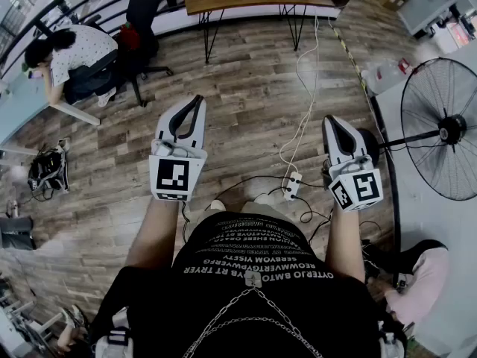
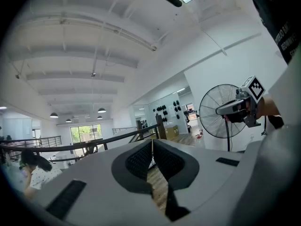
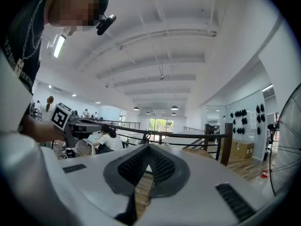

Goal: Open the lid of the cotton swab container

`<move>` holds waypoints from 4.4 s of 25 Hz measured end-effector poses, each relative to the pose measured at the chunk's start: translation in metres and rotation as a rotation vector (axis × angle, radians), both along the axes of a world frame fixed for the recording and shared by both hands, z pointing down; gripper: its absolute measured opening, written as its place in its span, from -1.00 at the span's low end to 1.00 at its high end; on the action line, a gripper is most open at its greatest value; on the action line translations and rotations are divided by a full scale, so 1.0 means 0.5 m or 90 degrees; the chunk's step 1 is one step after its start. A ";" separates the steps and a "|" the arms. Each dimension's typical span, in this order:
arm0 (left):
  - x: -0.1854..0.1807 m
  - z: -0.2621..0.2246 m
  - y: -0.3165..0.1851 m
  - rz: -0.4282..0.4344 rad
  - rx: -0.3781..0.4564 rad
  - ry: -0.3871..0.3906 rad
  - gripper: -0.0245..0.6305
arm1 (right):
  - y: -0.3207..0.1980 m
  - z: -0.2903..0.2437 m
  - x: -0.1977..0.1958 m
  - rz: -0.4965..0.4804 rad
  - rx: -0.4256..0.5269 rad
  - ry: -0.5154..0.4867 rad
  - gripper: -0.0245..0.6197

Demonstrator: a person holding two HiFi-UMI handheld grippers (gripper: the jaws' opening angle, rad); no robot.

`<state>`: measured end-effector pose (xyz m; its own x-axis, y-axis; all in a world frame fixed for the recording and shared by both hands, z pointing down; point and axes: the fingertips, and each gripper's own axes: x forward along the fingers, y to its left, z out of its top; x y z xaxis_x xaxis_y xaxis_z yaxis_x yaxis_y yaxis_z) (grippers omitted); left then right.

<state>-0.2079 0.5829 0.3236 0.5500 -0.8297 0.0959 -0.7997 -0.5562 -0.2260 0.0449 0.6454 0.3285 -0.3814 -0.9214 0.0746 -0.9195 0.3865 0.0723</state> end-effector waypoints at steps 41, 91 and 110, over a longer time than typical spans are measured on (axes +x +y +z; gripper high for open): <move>0.171 0.039 -0.213 -0.020 -0.039 0.019 -0.25 | -0.266 0.059 0.167 -0.087 -0.030 -0.052 -0.33; 0.250 0.073 -0.934 -0.012 -0.078 0.025 -0.21 | -0.999 0.088 0.204 -0.161 -0.052 -0.073 -0.33; 0.439 0.074 -1.114 -0.019 -0.077 0.019 -0.21 | -1.179 0.093 0.375 -0.172 -0.072 -0.081 -0.39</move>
